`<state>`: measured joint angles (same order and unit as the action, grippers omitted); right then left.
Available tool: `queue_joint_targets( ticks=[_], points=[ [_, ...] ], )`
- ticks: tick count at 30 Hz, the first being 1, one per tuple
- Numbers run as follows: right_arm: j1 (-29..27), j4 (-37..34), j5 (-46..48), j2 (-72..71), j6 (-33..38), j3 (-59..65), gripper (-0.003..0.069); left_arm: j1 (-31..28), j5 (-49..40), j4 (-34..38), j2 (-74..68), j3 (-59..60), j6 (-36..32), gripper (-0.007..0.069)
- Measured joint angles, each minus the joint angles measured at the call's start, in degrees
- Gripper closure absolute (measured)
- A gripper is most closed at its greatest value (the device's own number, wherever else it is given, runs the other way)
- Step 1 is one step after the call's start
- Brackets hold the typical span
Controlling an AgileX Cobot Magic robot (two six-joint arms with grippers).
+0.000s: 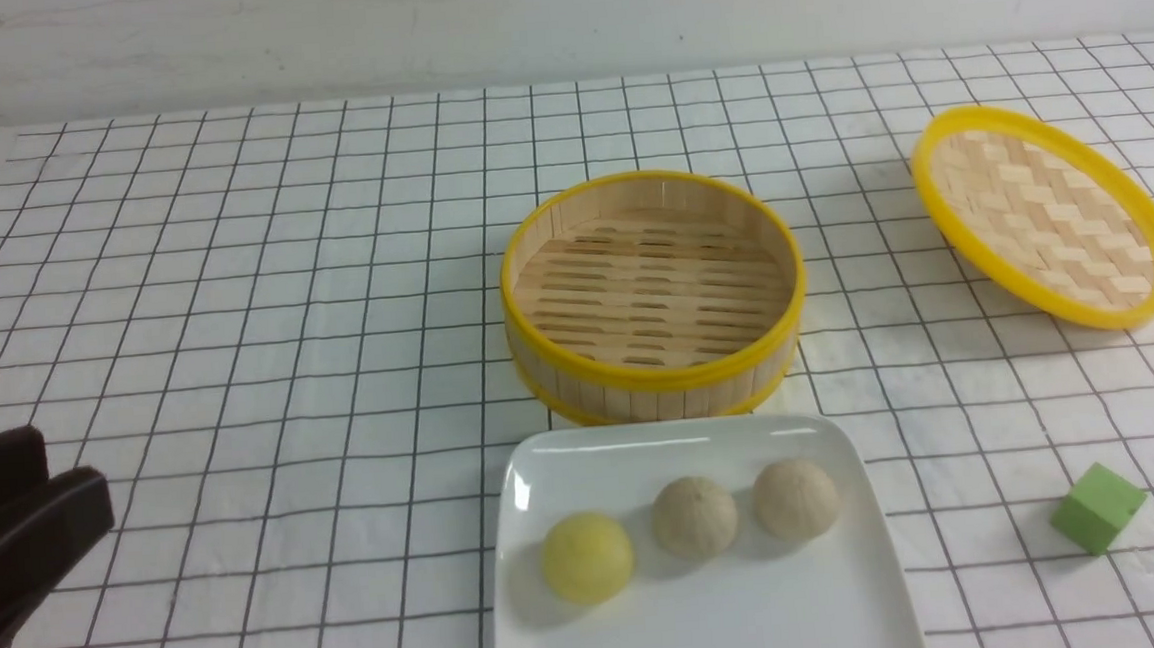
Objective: Put the steamed buns into the plate on the white-black tablecloth.
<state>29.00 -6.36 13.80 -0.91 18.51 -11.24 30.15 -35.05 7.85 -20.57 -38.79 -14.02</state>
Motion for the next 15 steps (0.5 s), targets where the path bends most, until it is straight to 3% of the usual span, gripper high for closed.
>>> queue_joint_targets(
  ticks=[4, 10, 15],
  points=[
    [0.0, 0.0, 0.56, 0.0, 0.0, 0.0, 0.0185, 0.0, -2.25, -0.13, 0.0, 0.0, 0.0, 0.0389],
    [0.0, 0.0, 0.84, 0.0, -0.07, 0.0, 0.0185, 0.0, -6.17, -7.41, 0.0, 0.0, 1.58, 0.0385],
    [0.0, 0.0, 1.02, 0.0, -0.07, 0.0, 0.0185, 0.0, -6.16, -10.85, 0.0, 2.45, 11.41, 0.0385]
  ],
)
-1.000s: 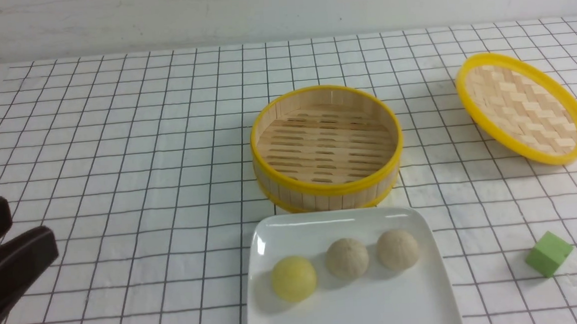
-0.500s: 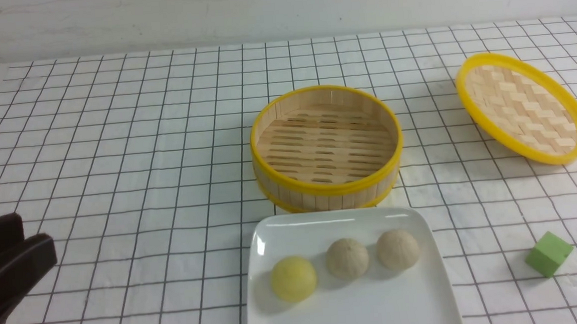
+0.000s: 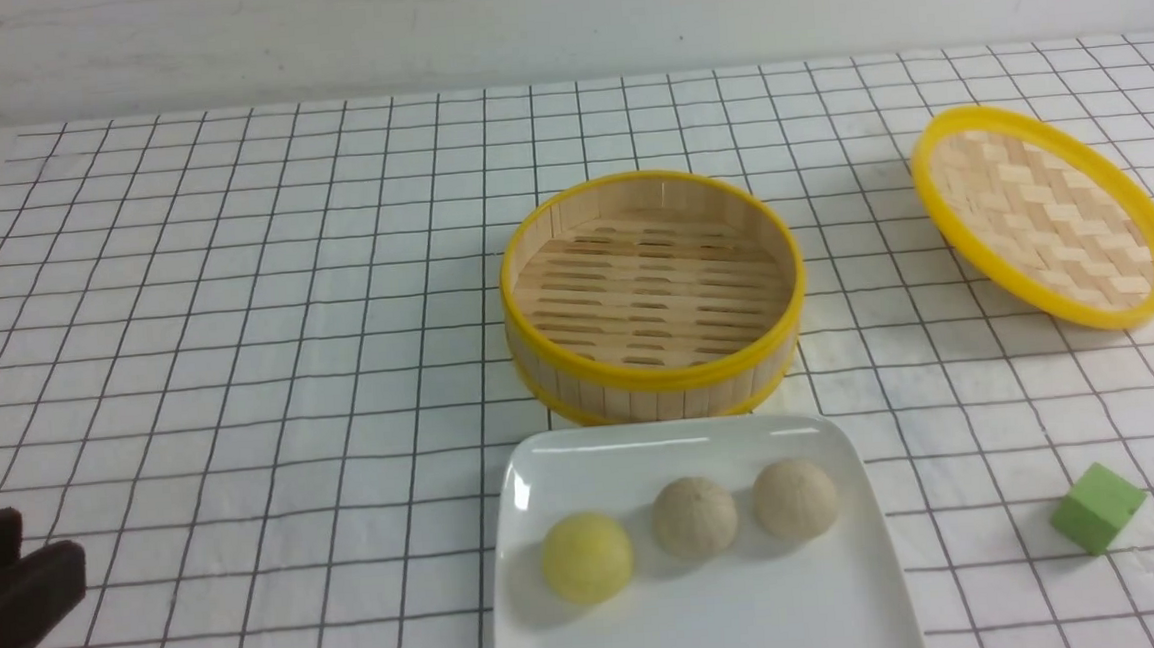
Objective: Put the steamed buns into the plate on the white-black tablecloth.
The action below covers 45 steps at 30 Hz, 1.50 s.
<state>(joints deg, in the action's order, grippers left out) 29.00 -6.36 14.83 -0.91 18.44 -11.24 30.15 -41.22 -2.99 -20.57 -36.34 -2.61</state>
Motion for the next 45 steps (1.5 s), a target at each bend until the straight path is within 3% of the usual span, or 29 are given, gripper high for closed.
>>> queue_joint_targets(
  ticks=[4, 14, 19, 25, 32, 45],
  points=[
    [0.0, 0.0, 0.0, 0.0, 0.0, 0.0, 0.0185, -2.81, 5.17, -1.15, 0.0, 5.17, 3.47, 0.0385],
    [0.0, 0.0, 0.0, 0.0, -0.06, 0.0, 0.0185, -25.89, 26.92, 1.59, 1.11, 28.49, 6.58, 0.0385],
    [0.0, 0.0, 0.0, 0.0, -0.06, 0.04, 0.0185, -31.63, 31.24, 2.18, 9.24, 35.37, 6.63, 0.0385],
    [0.0, 0.08, 0.0, 0.0, -0.06, 0.04, 0.0185, -32.67, 29.59, 2.13, 16.55, 37.82, 6.63, 0.0385],
    [0.0, 0.08, 0.0, 0.0, -0.06, 0.04, 0.0185, -32.67, 20.48, 1.82, 21.19, 37.88, 6.63, 0.0385],
    [0.0, 0.03, 0.2, 0.0, -0.06, 0.04, 0.0185, -32.67, 19.76, 1.02, 21.2, 37.76, 6.58, 0.0384]
  ],
)
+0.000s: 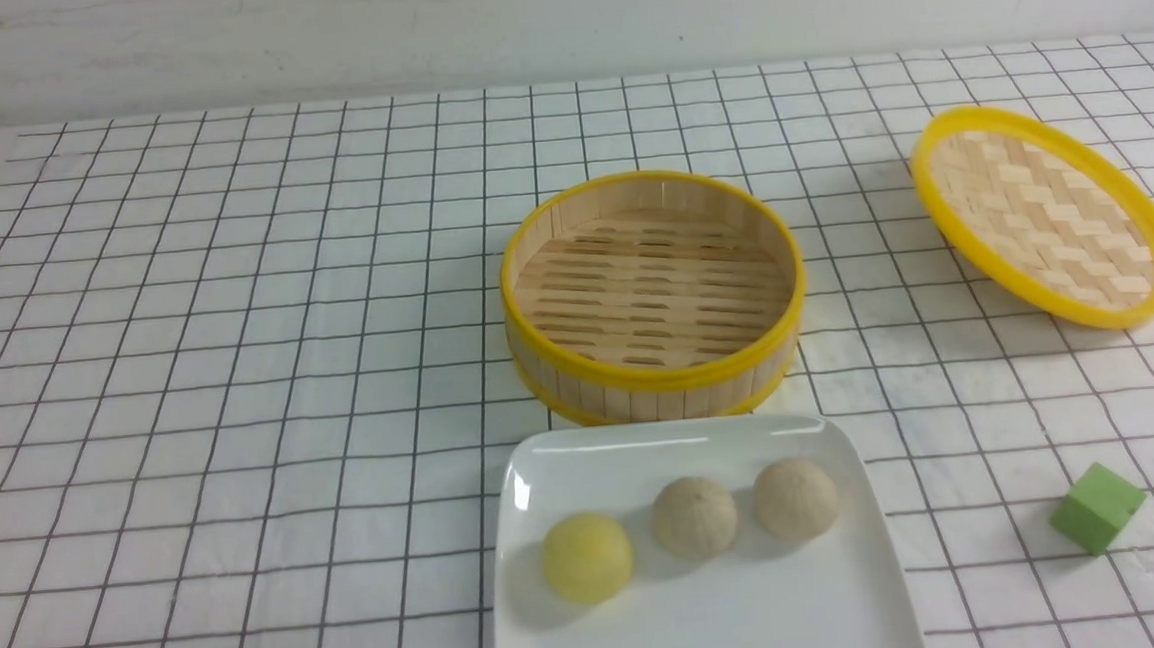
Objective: Put the steamed buns into the plate on the white-black tablecloth.
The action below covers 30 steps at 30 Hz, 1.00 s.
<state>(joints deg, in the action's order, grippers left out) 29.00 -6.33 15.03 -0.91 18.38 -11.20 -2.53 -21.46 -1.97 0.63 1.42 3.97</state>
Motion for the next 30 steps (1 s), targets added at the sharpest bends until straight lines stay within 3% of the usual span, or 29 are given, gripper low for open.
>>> queue_joint_targets(
  ticks=[22, 26, 30],
  points=[
    [0.0, 0.54, 1.57, 0.0, -0.01, 0.0, 0.0186, 0.0, 0.0, -0.19, 0.0, 0.0, 0.0, 0.0384],
    [0.0, 2.9, 7.29, 0.0, -0.67, 4.44, 0.0186, 0.0, 0.0, -0.19, 0.0, 0.0, 0.0, 0.0384],
    [0.0, 2.84, 5.66, 0.0, -3.64, 9.86, 0.0186, 0.0, 0.0, -0.21, 0.0, 0.0, 0.0, 0.0384]
  ],
)
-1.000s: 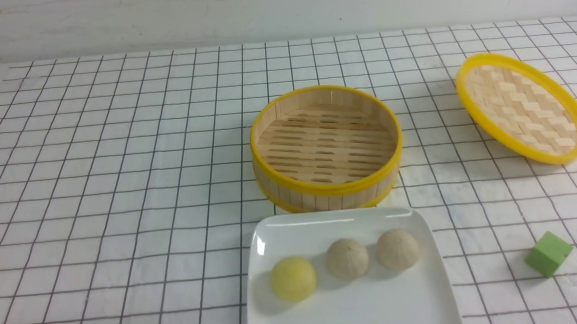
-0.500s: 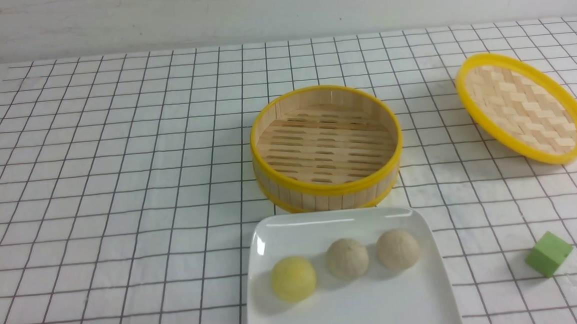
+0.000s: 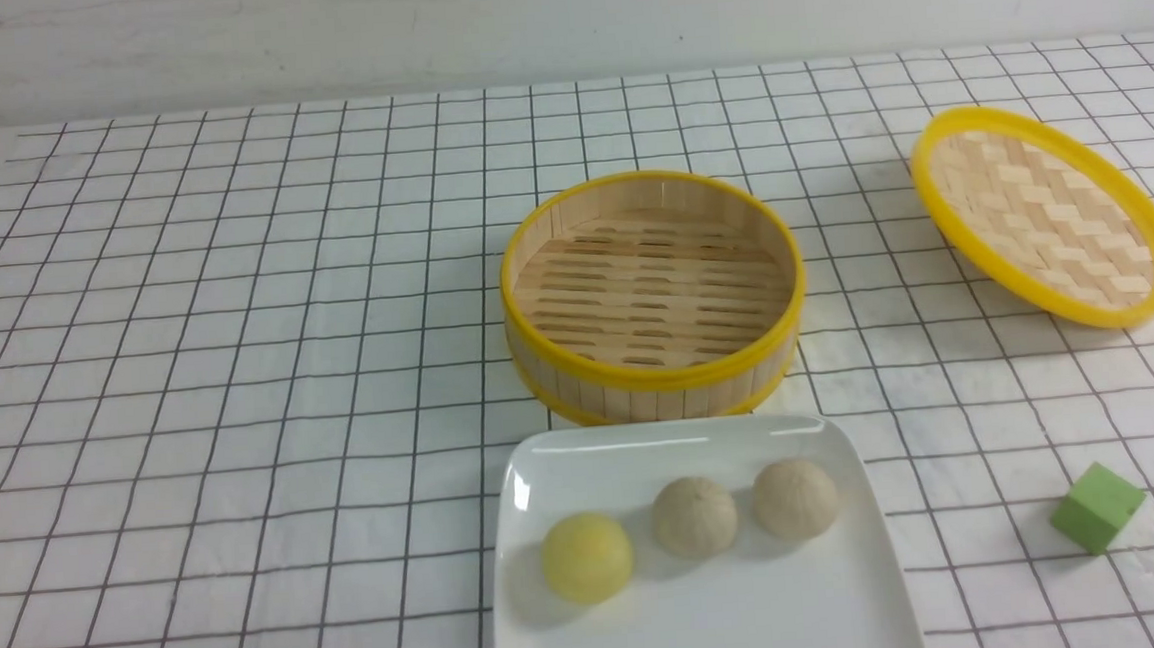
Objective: Put the steamed buns into the plate on the white-black tablecloth.
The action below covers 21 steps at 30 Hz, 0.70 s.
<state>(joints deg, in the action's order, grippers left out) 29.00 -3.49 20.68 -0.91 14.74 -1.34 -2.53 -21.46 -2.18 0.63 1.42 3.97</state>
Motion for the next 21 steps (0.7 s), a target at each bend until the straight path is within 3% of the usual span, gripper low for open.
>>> queue_joint_targets(
  ticks=[9, 16, 21],
  points=[
    [-4.14, 0.13, 2.28, 0.0, -4.2, 2.52, 0.0186, 0.0, -0.01, 0.0, 0.0, 0.0, 0.0, 0.0384],
    [-14.79, -0.51, 2.26, 0.0, -9.25, 2.52, 0.0186, 0.0, -0.01, -0.17, 0.0, 0.0, 0.0, 0.0384],
    [-28.8, -2.08, 2.22, 0.0, -10.03, 2.52, 0.0186, 0.0, -0.01, -0.22, 0.0, 0.0, 0.0, 0.0384]
  ],
)
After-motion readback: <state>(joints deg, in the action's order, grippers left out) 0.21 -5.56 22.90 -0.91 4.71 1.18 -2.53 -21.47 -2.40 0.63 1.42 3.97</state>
